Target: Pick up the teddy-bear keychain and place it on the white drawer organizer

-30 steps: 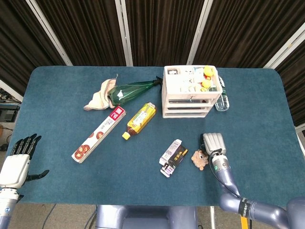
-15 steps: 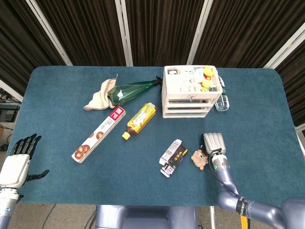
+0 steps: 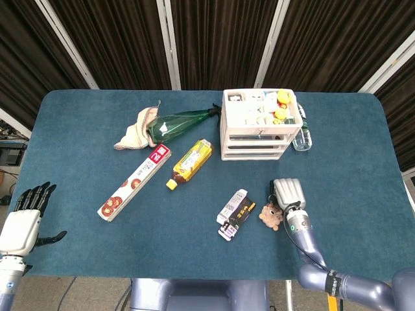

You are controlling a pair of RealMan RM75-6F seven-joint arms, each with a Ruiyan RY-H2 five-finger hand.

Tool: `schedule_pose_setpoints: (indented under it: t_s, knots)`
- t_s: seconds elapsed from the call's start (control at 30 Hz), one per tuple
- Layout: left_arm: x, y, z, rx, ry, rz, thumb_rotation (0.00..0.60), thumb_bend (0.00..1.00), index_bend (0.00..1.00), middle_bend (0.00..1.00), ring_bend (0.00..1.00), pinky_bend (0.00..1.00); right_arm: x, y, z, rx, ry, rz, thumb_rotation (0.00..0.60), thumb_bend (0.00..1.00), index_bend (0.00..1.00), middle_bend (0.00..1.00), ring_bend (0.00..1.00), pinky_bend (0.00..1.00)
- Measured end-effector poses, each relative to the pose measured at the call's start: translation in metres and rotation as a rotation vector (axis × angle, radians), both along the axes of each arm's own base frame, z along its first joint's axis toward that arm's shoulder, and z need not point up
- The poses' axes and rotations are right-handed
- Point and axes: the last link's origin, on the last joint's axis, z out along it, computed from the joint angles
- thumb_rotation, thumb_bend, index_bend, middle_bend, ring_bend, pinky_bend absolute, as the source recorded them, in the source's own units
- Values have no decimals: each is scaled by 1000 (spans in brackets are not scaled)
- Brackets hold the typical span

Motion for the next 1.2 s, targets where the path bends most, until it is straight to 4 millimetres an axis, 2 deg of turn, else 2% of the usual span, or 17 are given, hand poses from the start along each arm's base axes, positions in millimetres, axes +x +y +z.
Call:
schedule_pose_setpoints:
  t_s: [0.7, 0.93, 1.2]
  knots:
    - [1, -1, 0, -3, -5, -3, 600, 105, 4, 0, 0, 0, 49, 3, 66, -121, -61, 154, 600, 500, 600, 1000, 1000, 881]
    - [0, 1, -1, -8, -13, 9, 600, 105, 4, 0, 0, 0, 76, -6, 87, -163, -55, 205, 600, 499, 596, 1000, 1000, 881]
    - [0, 3, -1, -14, -28, 25, 600, 106, 4, 0, 0, 0, 101, -22, 97, -198, -57, 231, 600, 500, 600, 1000, 1000, 879]
